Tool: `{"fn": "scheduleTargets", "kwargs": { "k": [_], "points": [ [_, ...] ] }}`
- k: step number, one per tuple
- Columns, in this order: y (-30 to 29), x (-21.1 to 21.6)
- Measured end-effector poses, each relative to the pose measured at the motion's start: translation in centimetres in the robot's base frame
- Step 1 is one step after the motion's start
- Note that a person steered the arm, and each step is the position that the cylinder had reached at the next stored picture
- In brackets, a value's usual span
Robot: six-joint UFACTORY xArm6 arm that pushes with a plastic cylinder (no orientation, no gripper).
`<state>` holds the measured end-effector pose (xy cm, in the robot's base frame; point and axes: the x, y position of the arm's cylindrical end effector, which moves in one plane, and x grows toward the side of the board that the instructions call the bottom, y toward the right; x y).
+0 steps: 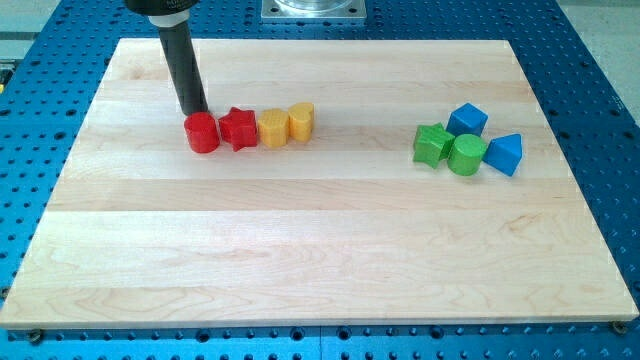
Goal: Adjust the heart at the right side of the hexagon
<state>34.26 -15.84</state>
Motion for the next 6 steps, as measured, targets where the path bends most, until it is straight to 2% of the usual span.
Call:
{"fn": "scheduleTargets", "kwargs": {
  "k": [1,2,4,6],
  "points": [
    [7.0,-1.8],
    [11.8,-0.8],
    [12.4,0.7],
    [9.8,-0.2]
  ]
}}
